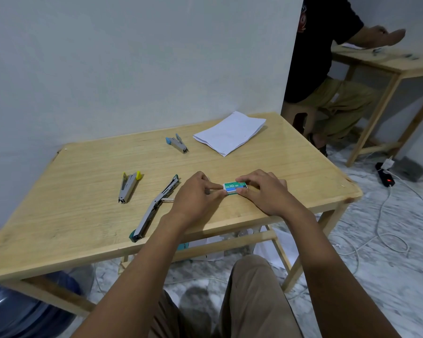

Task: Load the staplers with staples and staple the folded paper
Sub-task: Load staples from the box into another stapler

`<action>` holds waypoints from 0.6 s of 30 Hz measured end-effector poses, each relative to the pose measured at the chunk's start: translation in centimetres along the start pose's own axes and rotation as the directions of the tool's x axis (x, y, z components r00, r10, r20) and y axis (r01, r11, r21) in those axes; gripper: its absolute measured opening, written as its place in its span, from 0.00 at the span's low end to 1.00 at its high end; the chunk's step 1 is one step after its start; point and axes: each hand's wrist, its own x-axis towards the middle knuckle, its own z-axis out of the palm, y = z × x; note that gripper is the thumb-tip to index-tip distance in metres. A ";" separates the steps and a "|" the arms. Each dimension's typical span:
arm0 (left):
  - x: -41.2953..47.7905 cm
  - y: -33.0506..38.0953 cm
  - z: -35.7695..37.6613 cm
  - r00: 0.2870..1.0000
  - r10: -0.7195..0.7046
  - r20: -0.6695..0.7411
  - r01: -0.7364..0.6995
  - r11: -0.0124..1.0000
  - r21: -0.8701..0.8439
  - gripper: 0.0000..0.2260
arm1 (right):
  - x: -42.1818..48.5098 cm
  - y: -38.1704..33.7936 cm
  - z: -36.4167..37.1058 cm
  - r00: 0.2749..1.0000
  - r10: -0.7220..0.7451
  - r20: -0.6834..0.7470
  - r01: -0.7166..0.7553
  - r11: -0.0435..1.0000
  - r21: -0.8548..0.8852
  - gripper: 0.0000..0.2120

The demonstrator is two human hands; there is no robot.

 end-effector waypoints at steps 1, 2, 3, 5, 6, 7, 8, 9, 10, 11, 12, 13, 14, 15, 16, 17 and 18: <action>0.0 0.0 0.0 1.000 0.000 0.002 0.000 1.000 0.000 0.13 | 0.0 -0.1 0.1 1.000 -0.001 -0.002 0.001 1.000 -0.006 0.15; 0.0 0.0 0.0 1.000 -0.003 0.005 0.003 1.000 -0.002 0.13 | 0.0 -0.2 0.1 1.000 -0.002 -0.004 0.002 1.000 -0.009 0.15; 0.1 0.0 -0.1 1.000 -0.004 0.011 0.004 1.000 0.001 0.13 | 0.0 -0.3 0.1 1.000 -0.001 -0.004 0.001 1.000 -0.008 0.15; 0.1 -0.2 -0.2 0.999 0.013 0.033 -0.014 1.000 0.023 0.14 | 0.0 -0.5 0.1 1.000 0.001 0.000 -0.001 1.000 -0.009 0.15; 0.1 -0.3 -0.4 0.998 0.023 0.050 -0.024 0.999 0.023 0.14 | 0.0 -0.5 0.1 1.000 0.005 0.003 -0.005 1.000 -0.014 0.15; 0.2 -0.4 -0.5 0.998 0.024 0.065 -0.025 1.000 0.008 0.14 | 0.0 -0.6 0.1 1.000 0.013 0.003 -0.013 1.000 -0.020 0.16; 0.1 -0.5 -0.8 0.997 0.014 0.080 -0.012 1.000 -0.024 0.14 | -0.1 -0.7 0.0 1.000 0.023 -0.005 -0.024 0.999 -0.026 0.17; 0.1 -0.7 -1.0 0.996 0.002 0.093 0.003 0.999 -0.055 0.14 | -0.1 -0.9 0.0 0.999 0.034 -0.029 -0.035 0.999 -0.026 0.18; 0.2 -0.9 -1.3 0.995 -0.004 0.102 0.011 0.997 -0.072 0.14 | -0.2 -1.3 0.2 0.997 0.037 -0.070 -0.038 0.999 -0.021 0.18; 0.2 -1.2 -1.6 0.994 -0.004 0.105 0.012 0.997 -0.075 0.14 | -0.3 -1.8 0.3 0.993 0.030 -0.117 -0.031 0.999 -0.011 0.18; 0.2 -1.3 -1.8 0.994 -0.007 0.105 0.016 0.996 -0.084 0.14 | -0.4 -2.4 0.6 0.987 0.012 -0.158 -0.012 1.000 -0.002 0.16; 0.2 -1.5 -1.9 0.995 -0.021 0.100 0.032 0.994 -0.105 0.14 | -0.5 -3.2 1.0 0.983 -0.014 -0.181 0.014 1.000 0.002 0.15; 0.2 -1.6 -2.0 0.995 -0.044 0.090 0.056 0.989 -0.135 0.13 | -0.6 -3.9 1.4 0.981 -0.043 -0.188 0.043 0.999 -0.005 0.14; 0.3 -1.7 -2.0 0.995 -0.070 0.078 0.082 0.983 -0.165 0.12 | -0.7 -4.5 1.8 0.981 -0.068 -0.179 0.066 0.998 -0.018 0.13; 0.4 -1.8 -1.9 0.993 -0.094 0.068 0.105 0.976 -0.189 0.11 | -0.8 -5.0 2.1 0.983 -0.087 -0.165 0.083 0.996 -0.033 0.13; 0.5 -1.9 -1.8 0.992 -0.115 0.059 0.125 0.970 -0.207 0.09 | -0.8 -5.4 2.4 0.984 -0.099 -0.148 0.093 0.994 -0.048 0.13; 0.6 -1.9 -1.8 0.989 -0.136 0.055 0.145 0.963 -0.228 0.08 | -0.8 -5.7 2.7 0.984 -0.107 -0.139 0.099 0.993 -0.063 0.13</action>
